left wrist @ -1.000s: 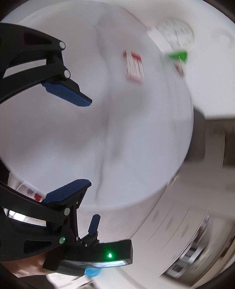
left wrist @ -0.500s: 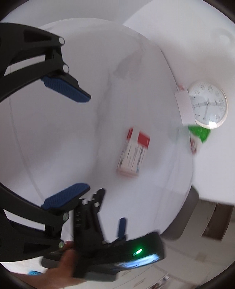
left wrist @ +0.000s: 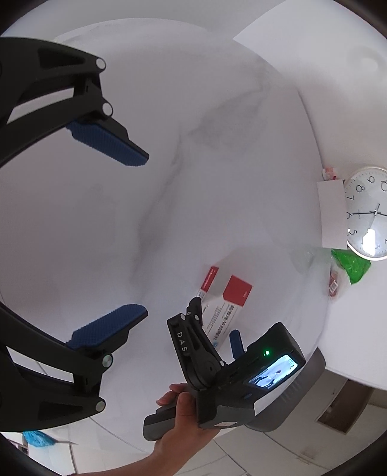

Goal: Collect trash
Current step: 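Grasp the red-and-white medicine box with the right tool, then carry the medicine box over the wastebasket and open the right tool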

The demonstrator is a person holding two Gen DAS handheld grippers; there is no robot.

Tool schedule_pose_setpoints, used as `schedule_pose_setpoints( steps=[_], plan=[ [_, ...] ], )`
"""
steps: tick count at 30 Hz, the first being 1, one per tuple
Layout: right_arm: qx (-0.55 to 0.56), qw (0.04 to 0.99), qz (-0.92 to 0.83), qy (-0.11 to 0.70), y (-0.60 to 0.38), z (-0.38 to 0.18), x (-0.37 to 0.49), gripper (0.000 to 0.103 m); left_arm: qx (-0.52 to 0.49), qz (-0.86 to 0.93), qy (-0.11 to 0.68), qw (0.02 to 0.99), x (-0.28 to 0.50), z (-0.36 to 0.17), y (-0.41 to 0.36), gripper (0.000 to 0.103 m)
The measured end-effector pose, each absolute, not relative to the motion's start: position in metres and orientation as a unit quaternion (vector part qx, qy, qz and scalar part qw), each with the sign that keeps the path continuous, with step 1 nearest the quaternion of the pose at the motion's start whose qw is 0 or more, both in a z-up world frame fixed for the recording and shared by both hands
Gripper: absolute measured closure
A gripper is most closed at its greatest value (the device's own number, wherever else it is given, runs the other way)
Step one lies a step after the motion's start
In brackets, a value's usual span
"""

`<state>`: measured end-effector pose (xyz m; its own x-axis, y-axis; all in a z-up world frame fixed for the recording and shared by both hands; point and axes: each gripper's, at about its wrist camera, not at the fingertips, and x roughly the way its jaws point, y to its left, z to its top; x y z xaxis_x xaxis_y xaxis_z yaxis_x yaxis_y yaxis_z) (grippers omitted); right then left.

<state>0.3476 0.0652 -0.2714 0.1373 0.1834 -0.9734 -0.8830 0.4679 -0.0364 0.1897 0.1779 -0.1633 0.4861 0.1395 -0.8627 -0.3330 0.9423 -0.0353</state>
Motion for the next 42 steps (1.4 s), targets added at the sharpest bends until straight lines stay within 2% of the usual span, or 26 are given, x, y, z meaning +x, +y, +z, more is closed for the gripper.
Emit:
schedule_pose_setpoints(
  steps=[4, 6, 7, 15, 19, 20, 28, 34, 42],
  plan=[
    [-0.352, 0.658, 0.406, 0.527, 0.072, -0.279, 0.349, 0.004, -0.108, 0.135, 0.484, 0.858, 0.191, -0.164, 0.182, 0.013],
    [-0.354, 0.654, 0.412, 0.527, 0.075, -0.280, 0.349, 0.015, -0.096, 0.131, 0.476, 0.864, 0.190, -0.163, 0.182, 0.013],
    [-0.340, 0.653, 0.418, 0.533, 0.074, -0.278, 0.351, 0.016, -0.096, 0.131, 0.475, 0.865, 0.190, -0.162, 0.182, 0.013],
    [-0.259, 0.698, 0.384, 0.546, 0.042, -0.247, 0.340, 0.016, -0.093, 0.123, 0.469, 0.869, 0.164, -0.145, 0.156, 0.013],
    [-0.201, 0.739, 0.353, 0.538, -0.016, -0.202, 0.284, 0.016, -0.083, 0.116, 0.470, 0.871, 0.135, -0.138, 0.121, 0.013],
    [-0.188, 0.748, 0.345, 0.535, -0.036, -0.190, 0.264, 0.016, -0.116, 0.064, 0.522, 0.843, 0.127, -0.135, 0.112, 0.013],
    [-0.090, 0.789, 0.279, 0.540, -0.216, -0.141, 0.095, 0.016, -0.107, 0.040, 0.510, 0.852, 0.001, -0.107, -0.017, 0.013],
    [-0.067, 0.794, 0.216, 0.564, -0.330, -0.150, -0.041, 0.016, -0.106, 0.012, 0.530, 0.841, -0.083, -0.109, -0.110, 0.013],
    [-0.059, 0.775, 0.138, 0.614, -0.394, -0.214, -0.102, 0.015, -0.065, -0.010, 0.544, 0.837, -0.130, -0.111, -0.175, 0.013]
  ],
)
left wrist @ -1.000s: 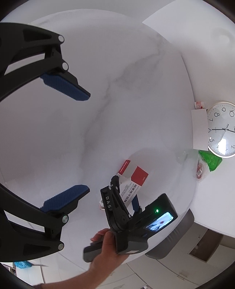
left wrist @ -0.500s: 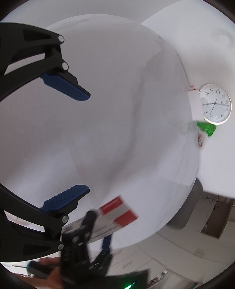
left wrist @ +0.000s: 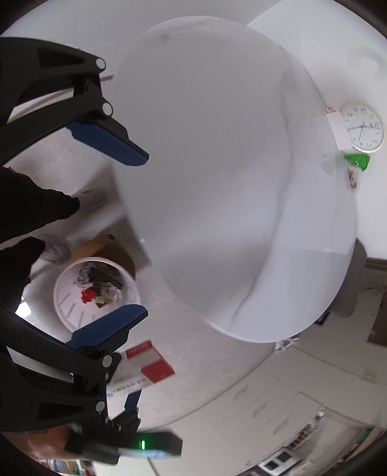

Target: Collect trash

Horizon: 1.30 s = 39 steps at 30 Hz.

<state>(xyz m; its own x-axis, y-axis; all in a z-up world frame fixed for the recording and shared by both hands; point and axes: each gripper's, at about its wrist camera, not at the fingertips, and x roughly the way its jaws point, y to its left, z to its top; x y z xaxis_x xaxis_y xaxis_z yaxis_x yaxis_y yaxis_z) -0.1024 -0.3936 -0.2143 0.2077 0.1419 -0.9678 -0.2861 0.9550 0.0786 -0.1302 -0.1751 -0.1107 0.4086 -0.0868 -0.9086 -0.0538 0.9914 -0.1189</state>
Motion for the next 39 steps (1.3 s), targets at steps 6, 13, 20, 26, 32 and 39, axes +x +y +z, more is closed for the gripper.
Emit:
schedule_pose_setpoints(
  steps=[6, 13, 20, 26, 32, 39],
  plan=[
    [-0.051, 0.744, 0.098, 0.659, -0.412, -0.283, -0.129, 0.005, -0.041, -0.029, 0.558, 0.828, -0.145, -0.120, -0.203, 0.013],
    [-0.013, 0.746, 0.080, 0.661, -0.424, -0.280, -0.136, 0.003, -0.035, -0.040, 0.555, 0.830, -0.158, -0.114, -0.216, 0.013],
    [0.029, 0.799, 0.072, 0.596, -0.443, -0.175, -0.129, 0.003, -0.029, -0.050, 0.517, 0.854, -0.161, -0.075, -0.230, 0.013],
    [0.002, 0.881, 0.042, 0.471, -0.462, -0.032, -0.127, 0.003, -0.030, -0.080, 0.440, 0.894, -0.156, -0.006, -0.249, 0.013],
    [-0.014, 0.931, 0.007, 0.364, -0.481, 0.067, -0.142, 0.002, -0.017, -0.091, 0.351, 0.932, -0.156, 0.067, -0.272, 0.008],
    [-0.002, 0.950, 0.003, 0.313, -0.502, 0.108, -0.157, 0.002, -0.023, -0.093, 0.319, 0.943, -0.160, 0.102, -0.285, 0.008]
  ],
)
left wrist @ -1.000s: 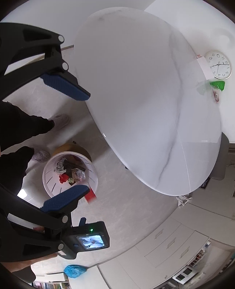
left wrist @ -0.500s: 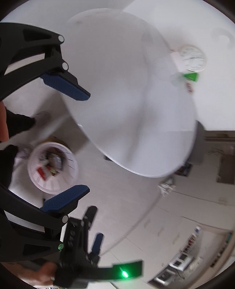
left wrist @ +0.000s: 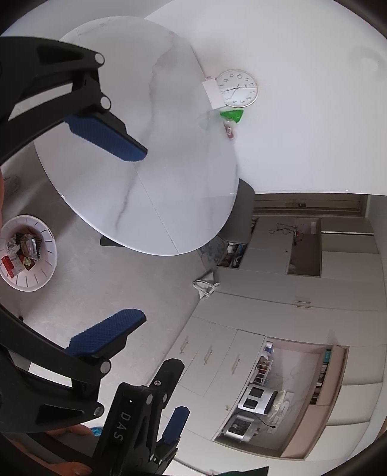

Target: Collect trash

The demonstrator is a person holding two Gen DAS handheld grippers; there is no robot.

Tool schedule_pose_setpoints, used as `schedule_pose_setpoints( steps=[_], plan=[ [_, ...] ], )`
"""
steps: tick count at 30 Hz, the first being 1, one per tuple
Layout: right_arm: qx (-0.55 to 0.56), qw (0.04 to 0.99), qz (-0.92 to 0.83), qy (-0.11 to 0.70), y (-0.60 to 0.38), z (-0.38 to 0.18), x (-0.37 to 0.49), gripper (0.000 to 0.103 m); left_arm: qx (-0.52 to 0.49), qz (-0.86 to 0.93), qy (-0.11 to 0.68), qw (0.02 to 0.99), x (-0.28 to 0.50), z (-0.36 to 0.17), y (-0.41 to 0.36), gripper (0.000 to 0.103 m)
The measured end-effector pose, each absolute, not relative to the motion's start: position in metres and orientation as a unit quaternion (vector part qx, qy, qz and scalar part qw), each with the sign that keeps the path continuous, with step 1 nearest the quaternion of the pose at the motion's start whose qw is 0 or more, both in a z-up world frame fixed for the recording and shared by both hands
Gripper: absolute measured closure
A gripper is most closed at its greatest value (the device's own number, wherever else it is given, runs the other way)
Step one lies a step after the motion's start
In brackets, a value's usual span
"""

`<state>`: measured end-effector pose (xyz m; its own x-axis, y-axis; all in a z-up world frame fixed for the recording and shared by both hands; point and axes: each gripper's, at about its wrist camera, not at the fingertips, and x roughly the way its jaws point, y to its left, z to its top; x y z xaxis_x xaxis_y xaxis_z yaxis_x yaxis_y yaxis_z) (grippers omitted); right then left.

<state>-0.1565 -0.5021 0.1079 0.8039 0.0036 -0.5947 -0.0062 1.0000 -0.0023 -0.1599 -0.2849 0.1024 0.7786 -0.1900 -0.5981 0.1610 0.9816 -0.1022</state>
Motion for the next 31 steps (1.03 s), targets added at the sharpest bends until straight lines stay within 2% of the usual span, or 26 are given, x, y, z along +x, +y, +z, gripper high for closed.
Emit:
schedule_pose_setpoints(
  steps=[31],
  plan=[
    [-0.011, 0.950, 0.007, 0.312, -0.494, 0.104, -0.163, 0.002, -0.034, -0.093, 0.334, 0.937, -0.166, 0.095, -0.289, 0.008]
  ],
)
